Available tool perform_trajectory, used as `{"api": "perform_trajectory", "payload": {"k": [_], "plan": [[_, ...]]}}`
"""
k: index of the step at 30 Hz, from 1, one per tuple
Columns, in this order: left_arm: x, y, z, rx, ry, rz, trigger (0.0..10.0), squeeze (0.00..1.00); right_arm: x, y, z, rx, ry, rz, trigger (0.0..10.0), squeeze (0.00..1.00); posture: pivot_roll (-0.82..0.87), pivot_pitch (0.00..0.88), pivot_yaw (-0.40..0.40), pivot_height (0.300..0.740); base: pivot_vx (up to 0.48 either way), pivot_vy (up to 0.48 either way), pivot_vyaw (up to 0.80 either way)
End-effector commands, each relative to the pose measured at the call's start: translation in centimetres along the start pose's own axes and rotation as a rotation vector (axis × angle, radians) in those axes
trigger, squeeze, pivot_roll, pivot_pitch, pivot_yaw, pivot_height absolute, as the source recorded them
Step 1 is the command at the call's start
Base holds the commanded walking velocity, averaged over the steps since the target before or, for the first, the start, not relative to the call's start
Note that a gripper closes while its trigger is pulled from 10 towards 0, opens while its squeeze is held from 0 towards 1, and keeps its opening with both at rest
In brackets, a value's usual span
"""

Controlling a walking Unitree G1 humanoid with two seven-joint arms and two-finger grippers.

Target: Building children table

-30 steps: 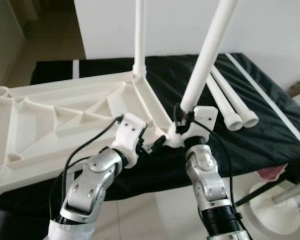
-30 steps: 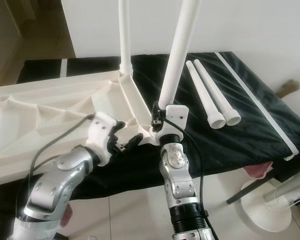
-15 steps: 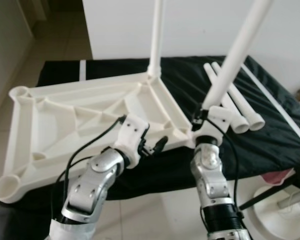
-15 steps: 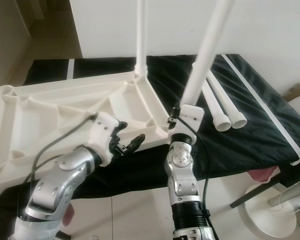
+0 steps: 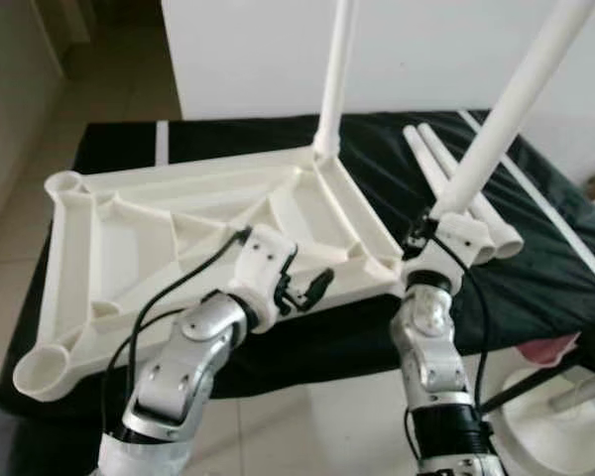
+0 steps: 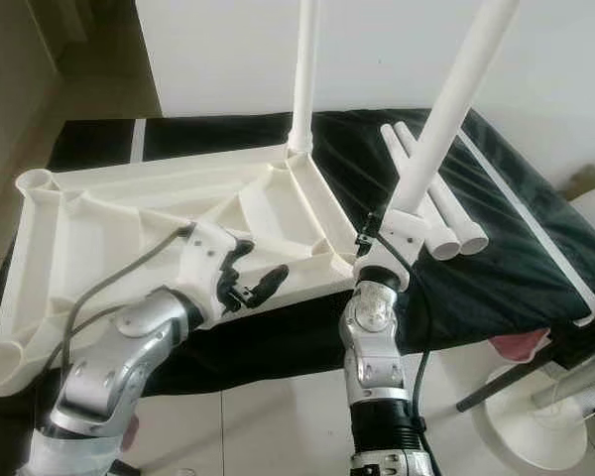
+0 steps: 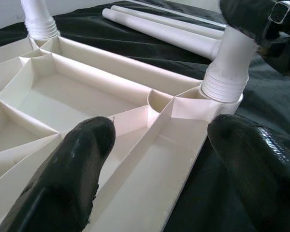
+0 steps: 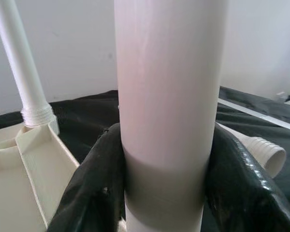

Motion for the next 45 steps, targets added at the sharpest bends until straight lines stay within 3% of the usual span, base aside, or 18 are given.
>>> {"api": "perform_trajectory", "payload": {"k": [1,3,9,10,17,19,23,26,32,35,36,37,38,45], "plan": [[-0.1,-0.2,0.2,-0.002,-0.035,0.025,10.0,0.00,-1.5,0.2,-2.1,0.079,0.021,-0.008,10.0,1.00,0.05,0.063,-0.032,0.740,0.000,0.000,0.00],[-0.2,-0.3,0.2,0.001,-0.047,0.021,10.0,0.00,-1.6,-0.1,-1.5,0.042,0.022,0.027,10.0,1.00,0.05,0.063,-0.030,0.740,0.000,0.000,0.00],[-0.5,-0.7,0.1,0.006,-0.076,0.011,10.0,0.00,-2.3,-1.6,-1.3,0.069,0.022,0.177,10.0,0.97,0.04,0.068,-0.030,0.740,0.000,0.000,0.00],[-0.6,-0.8,0.1,0.008,-0.086,0.008,10.0,0.00,-2.4,-1.7,-1.2,0.065,0.030,0.205,10.0,0.00,0.04,0.071,-0.031,0.740,0.000,0.000,0.00],[-0.9,-1.2,-0.1,0.010,-0.111,-0.006,10.0,0.00,-2.9,-2.2,-1.2,0.094,0.023,0.333,10.0,0.00,0.03,0.073,-0.032,0.740,0.000,0.000,0.00],[-1.2,-1.4,-0.2,0.015,-0.120,-0.016,10.0,0.00,-3.5,-2.4,-1.1,0.094,0.036,0.441,10.0,0.00,0.03,0.074,-0.030,0.740,0.000,0.000,0.00],[-1.4,-1.5,-0.3,0.015,-0.129,-0.024,10.0,0.00,-3.8,-2.5,-1.1,0.092,0.051,0.490,10.0,0.00,0.03,0.074,-0.030,0.740,0.000,0.000,0.00],[-1.8,-1.7,-0.5,0.024,-0.150,-0.062,10.0,0.00,-4.2,-2.8,-1.4,0.112,0.096,0.628,10.0,0.00,0.02,0.074,-0.024,0.740,0.000,0.000,0.00],[-1.8,-1.9,-0.4,0.020,-0.158,-0.069,10.0,0.00,-3.9,-3.2,-1.2,0.123,0.164,0.784,10.0,0.00,0.02,0.071,-0.017,0.740,0.000,0.000,0.00],[-1.7,-2.0,-0.4,0.019,-0.159,-0.070,10.0,0.00,-3.9,-3.3,-1.3,0.127,0.172,0.799,10.0,0.00,0.02,0.070,-0.017,0.740,0.000,0.000,0.00],[-1.8,-2.1,-0.3,0.017,-0.161,-0.072,10.0,0.00,-3.9,-3.6,-1.2,0.119,0.195,0.821,8.7,0.00,0.01,0.068,-0.018,0.740,0.000,0.000,0.00],[-1.8,-2.1,-0.3,0.017,-0.161,-0.072,10.0,0.00,-3.9,-3.6,-1.2,0.119,0.195,0.821,8.7,0.00,0.01,0.068,-0.018,0.740,0.000,0.000,0.00],[-1.8,-2.1,-0.3,0.015,-0.165,-0.072,10.0,0.00,-4.0,-3.9,-1.1,0.116,0.203,0.837,0.0,0.00,0.02,0.064,-0.020,0.740,0.000,0.000,0.00],[-1.5,-2.2,-0.1,0.008,-0.170,-0.063,10.0,0.00,-4.4,-4.2,-1.4,0.133,0.208,0.866,0.0,0.00,0.02,0.062,-0.025,0.740,0.000,0.000,0.00]]}}
Point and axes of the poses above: a point about 5 cm out from each wrist's last joint towards the gripper, its own y axis pointing back from the gripper into the wrist, its own z axis along the axis of the wrist's last joint, x = y × z, the point moved 1 cm from there along -y, pointing out of the wrist towards the gripper, and after that the axes turned 1 degree about y, right-handed, at the moved point
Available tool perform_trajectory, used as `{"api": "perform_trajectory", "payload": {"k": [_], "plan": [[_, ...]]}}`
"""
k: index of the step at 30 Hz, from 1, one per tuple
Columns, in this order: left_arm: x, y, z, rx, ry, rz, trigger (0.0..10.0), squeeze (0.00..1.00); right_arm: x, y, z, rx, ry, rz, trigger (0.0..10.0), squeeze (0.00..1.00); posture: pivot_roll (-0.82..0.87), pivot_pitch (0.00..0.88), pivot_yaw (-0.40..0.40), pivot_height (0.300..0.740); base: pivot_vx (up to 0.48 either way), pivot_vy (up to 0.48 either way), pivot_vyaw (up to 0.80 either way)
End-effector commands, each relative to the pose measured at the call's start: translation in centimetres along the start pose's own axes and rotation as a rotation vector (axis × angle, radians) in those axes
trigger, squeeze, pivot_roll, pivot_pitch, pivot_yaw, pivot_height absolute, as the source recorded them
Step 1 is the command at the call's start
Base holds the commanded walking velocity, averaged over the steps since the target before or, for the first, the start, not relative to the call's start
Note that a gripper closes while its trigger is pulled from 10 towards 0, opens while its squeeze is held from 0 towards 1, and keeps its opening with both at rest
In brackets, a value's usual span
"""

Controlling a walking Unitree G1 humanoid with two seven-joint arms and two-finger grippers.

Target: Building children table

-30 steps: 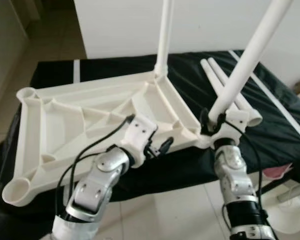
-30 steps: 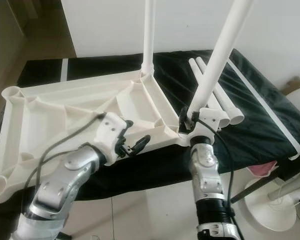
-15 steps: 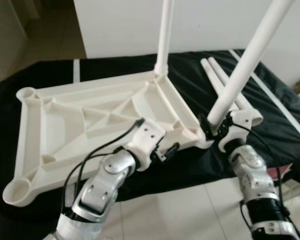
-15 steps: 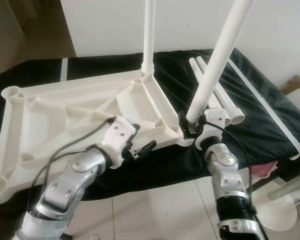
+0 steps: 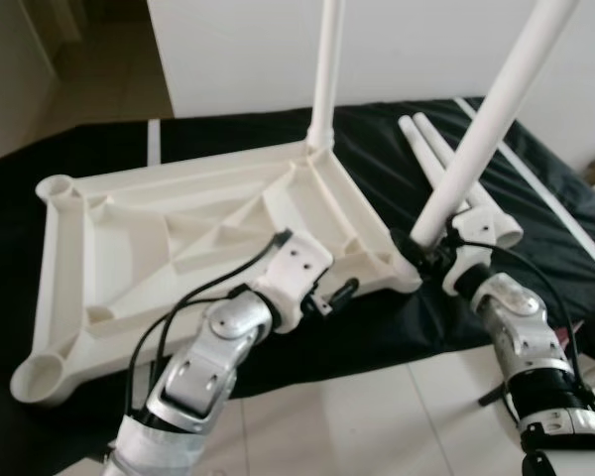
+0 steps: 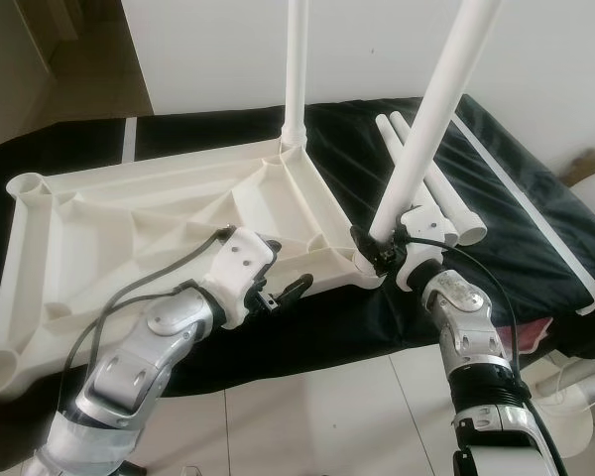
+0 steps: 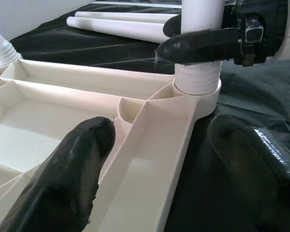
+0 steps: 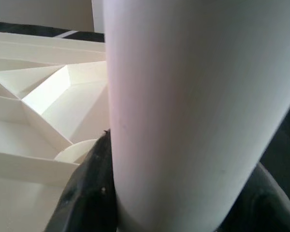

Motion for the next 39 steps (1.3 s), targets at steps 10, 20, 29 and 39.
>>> {"api": "perform_trajectory", "payload": {"k": [10,20,29,39], "plan": [[0.0,0.0,-0.4,0.012,-0.001,0.014,10.0,0.00,0.0,0.7,-1.6,0.043,-0.030,-0.035,0.0,0.00,0.01,0.064,-0.023,0.740,0.000,0.000,0.00],[0.0,0.0,-0.3,0.011,0.002,0.008,10.0,0.00,1.1,1.0,-2.6,0.049,-0.113,-0.097,10.0,0.00,0.02,0.061,-0.022,0.740,0.000,0.000,0.00],[-0.1,0.0,-0.3,0.009,0.004,0.003,10.0,0.00,1.8,0.9,-3.1,0.065,-0.161,-0.172,10.0,0.00,0.01,0.058,-0.025,0.740,0.000,0.000,0.00],[-0.3,0.0,-0.4,0.006,0.002,0.001,10.0,0.00,3.2,0.6,-3.0,0.097,-0.219,-0.515,10.0,0.00,0.02,0.043,-0.038,0.740,0.000,0.000,0.00]]}}
Point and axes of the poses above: a point about 5 cm out from each wrist's last joint towards the gripper, its own y axis pointing back from the gripper into the wrist, its own z axis along the axis of the wrist's last joint, x = y × z, the point moved 1 cm from there along -y, pointing out of the wrist towards the gripper, and after that the axes turned 1 degree about y, right-handed, at the moved point
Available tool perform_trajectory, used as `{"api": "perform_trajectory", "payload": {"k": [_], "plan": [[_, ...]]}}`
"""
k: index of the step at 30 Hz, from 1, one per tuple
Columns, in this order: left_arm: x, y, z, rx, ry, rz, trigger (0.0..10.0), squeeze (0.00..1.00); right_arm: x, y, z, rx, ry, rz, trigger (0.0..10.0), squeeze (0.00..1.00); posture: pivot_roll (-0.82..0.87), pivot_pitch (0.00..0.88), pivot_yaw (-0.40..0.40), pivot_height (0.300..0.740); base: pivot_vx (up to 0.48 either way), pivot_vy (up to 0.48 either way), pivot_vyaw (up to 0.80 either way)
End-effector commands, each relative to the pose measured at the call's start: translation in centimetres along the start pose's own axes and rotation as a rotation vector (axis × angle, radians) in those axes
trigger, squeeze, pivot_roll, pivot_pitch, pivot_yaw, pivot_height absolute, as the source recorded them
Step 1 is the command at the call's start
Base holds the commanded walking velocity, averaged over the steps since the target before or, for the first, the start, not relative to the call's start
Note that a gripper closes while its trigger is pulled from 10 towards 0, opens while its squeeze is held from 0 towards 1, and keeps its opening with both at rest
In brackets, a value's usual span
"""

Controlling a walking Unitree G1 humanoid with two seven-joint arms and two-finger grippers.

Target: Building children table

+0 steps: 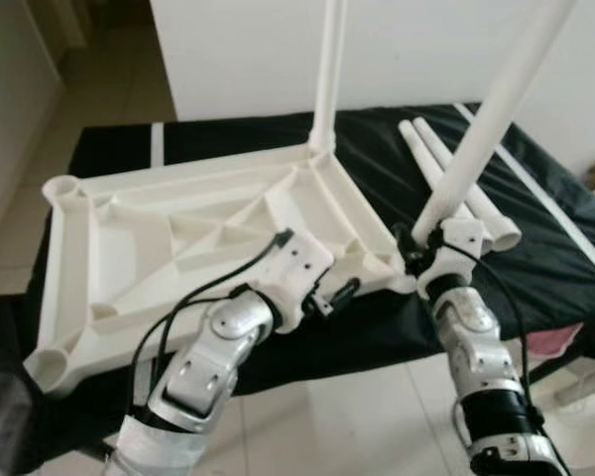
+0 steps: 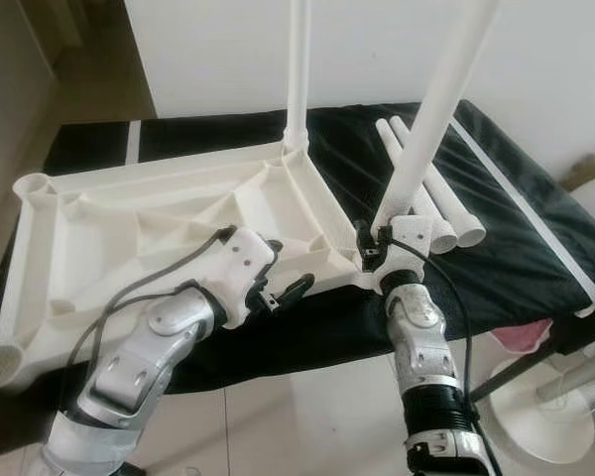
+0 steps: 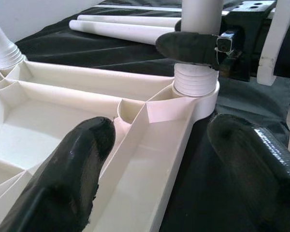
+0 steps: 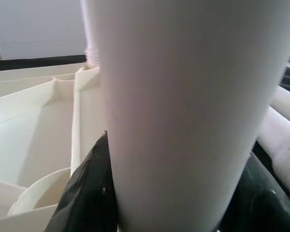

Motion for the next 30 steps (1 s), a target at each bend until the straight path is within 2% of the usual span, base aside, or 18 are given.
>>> {"api": "perform_trajectory", "payload": {"k": [1,4,8,10,11,14,19,20,21,22,30], "plan": [[-0.1,0.0,-0.1,0.002,-0.002,0.004,10.0,0.00,-0.2,0.9,-2.0,0.089,-0.034,-0.064,10.0,0.00,0.02,0.043,-0.038,0.740,0.000,0.000,0.00],[-0.1,0.0,-0.1,0.000,0.000,0.005,10.0,0.00,1.1,1.7,-2.2,0.082,-0.075,-0.149,10.0,0.00,0.02,0.039,-0.040,0.740,0.000,0.000,0.00],[-0.1,0.1,-0.1,0.000,0.000,0.005,10.0,0.00,1.4,2.0,-2.3,0.079,-0.096,-0.209,10.0,0.00,0.03,0.036,-0.042,0.740,0.000,0.000,0.00],[-0.2,0.1,0.0,-0.002,0.001,0.005,10.0,0.00,2.0,2.2,-2.1,0.075,-0.143,-0.258,10.0,0.00,0.03,0.035,-0.042,0.740,0.000,0.000,0.00],[-0.2,0.1,0.0,-0.002,0.001,0.005,10.0,0.00,2.0,2.2,-2.1,0.075,-0.143,-0.258,10.0,0.00,0.03,0.035,-0.042,0.740,0.000,0.000,0.00],[-0.2,0.2,-0.1,-0.002,0.003,0.004,10.0,0.00,3.4,2.3,-1.6,0.054,-0.187,-0.191,10.0,0.00,0.02,0.036,-0.036,0.740,0.000,0.000,0.00],[-0.2,0.2,0.0,-0.002,-0.002,0.002,10.0,0.00,2.9,2.3,-1.1,0.038,-0.159,-0.186,10.0,0.00,0.03,0.036,-0.037,0.740,0.000,0.000,0.00],[-0.1,0.2,0.0,-0.001,-0.001,0.005,10.0,0.00,2.7,2.3,-0.9,0.025,-0.146,-0.186,10.0,0.06,0.03,0.038,-0.038,0.740,0.000,0.000,0.00],[-0.1,0.2,0.0,-0.001,-0.001,0.005,10.0,0.00,2.7,2.3,-0.9,0.025,-0.146,-0.186,10.0,0.06,0.03,0.038,-0.038,0.740,0.000,0.000,0.00],[-0.1,0.2,0.0,0.000,-0.001,0.006,10.0,0.00,2.7,2.2,-0.8,0.016,-0.145,-0.173,10.0,1.00,0.03,0.038,-0.038,0.740,0.000,0.000,0.00],[-0.1,0.1,0.0,-0.001,-0.001,0.013,10.0,0.00,2.2,2.2,0.1,-0.034,-0.145,-0.113,10.0,1.00,0.03,0.041,-0.040,0.740,0.000,0.000,0.00]]}}
Point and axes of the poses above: a point about 5 cm out from each wrist's last joint towards the gripper, its own y axis pointing back from the gripper into the wrist, its own z axis along the axis of the wrist's last joint, x = y × z, the point moved 1 cm from there along -y, pointing out of the wrist towards the gripper, and after that the axes turned 1 degree about y, right-handed, at the moved point
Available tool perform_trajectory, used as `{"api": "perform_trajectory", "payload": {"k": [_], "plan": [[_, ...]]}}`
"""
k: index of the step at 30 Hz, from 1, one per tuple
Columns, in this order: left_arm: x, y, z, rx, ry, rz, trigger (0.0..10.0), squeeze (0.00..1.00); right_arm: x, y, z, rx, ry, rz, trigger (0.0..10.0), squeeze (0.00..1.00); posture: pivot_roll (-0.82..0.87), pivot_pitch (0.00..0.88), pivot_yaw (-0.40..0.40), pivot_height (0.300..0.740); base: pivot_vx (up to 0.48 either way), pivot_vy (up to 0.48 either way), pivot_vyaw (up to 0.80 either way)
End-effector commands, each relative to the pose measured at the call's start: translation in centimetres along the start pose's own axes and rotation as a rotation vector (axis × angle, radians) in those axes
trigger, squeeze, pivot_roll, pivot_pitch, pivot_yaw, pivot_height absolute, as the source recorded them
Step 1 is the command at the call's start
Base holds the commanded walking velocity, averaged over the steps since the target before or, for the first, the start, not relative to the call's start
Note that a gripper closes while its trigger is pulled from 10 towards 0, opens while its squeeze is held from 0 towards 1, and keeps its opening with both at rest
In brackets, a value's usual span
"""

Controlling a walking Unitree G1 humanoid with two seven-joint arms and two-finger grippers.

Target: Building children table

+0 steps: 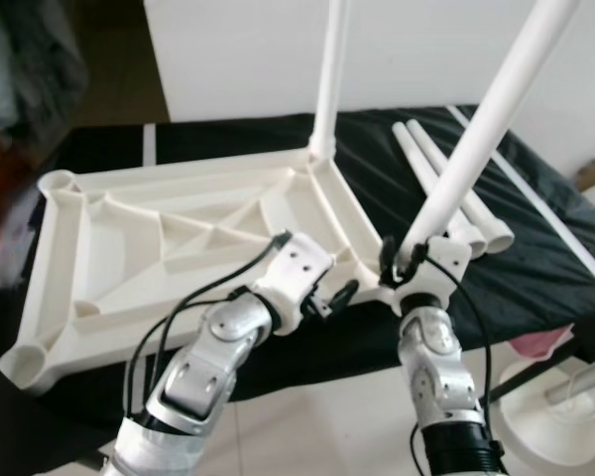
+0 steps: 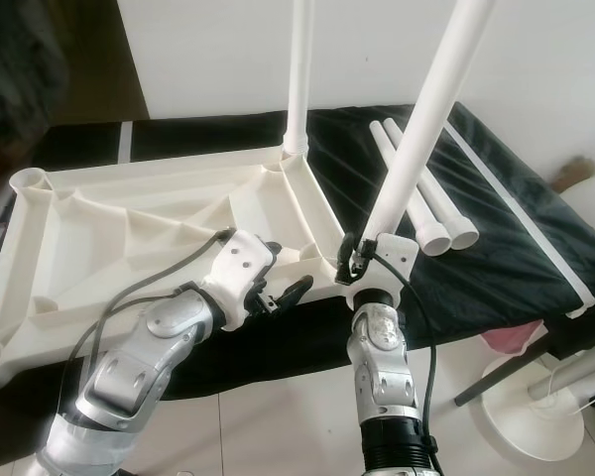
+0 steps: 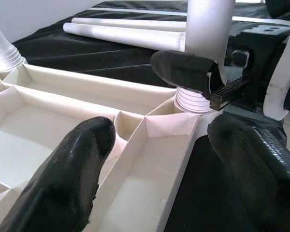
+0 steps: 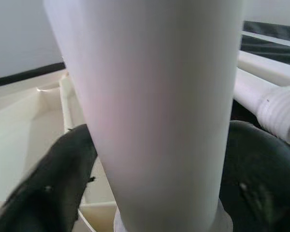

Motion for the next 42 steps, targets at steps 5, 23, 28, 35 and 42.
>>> {"api": "perform_trajectory", "payload": {"k": [5,23,28,35,42], "plan": [[0.0,0.0,0.1,-0.002,-0.007,0.015,10.0,0.00,-1.3,-0.1,0.7,-0.017,0.028,0.099,10.0,1.00,0.02,0.041,-0.040,0.740,0.000,0.000,0.00],[0.1,-0.5,0.3,-0.007,-0.017,0.031,10.0,0.00,-2.6,-2.1,1.6,0.067,0.179,0.585,10.0,0.00,0.02,0.051,-0.047,0.740,0.000,0.000,0.00],[0.1,-0.5,0.3,-0.010,-0.015,0.032,10.0,0.00,-2.7,-2.4,1.2,0.112,0.237,0.691,10.0,0.00,0.03,0.049,-0.048,0.740,0.000,0.000,0.00],[0.3,-0.5,0.4,-0.012,-0.017,0.041,10.0,0.00,-3.5,-3.1,0.9,0.157,0.275,0.748,0.0,0.00,0.03,0.048,-0.048,0.740,0.000,0.000,0.00],[0.3,-0.4,0.5,-0.014,-0.013,0.043,10.0,0.00,-4.4,-3.1,0.5,0.181,0.268,0.744,0.0,0.00,0.03,0.055,-0.045,0.740,0.000,0.000,0.00]]}}
Point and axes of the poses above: a point about 5 cm out from each wrist's last joint towards the gripper, its own y axis pointing back from the gripper into the wrist, its own z axis along the axis of the wrist's last joint, x = y × z, the point moved 1 cm from there along -y, pointing out of the wrist towards the gripper, and after that the axes turned 1 degree about y, right-handed, at the moved point
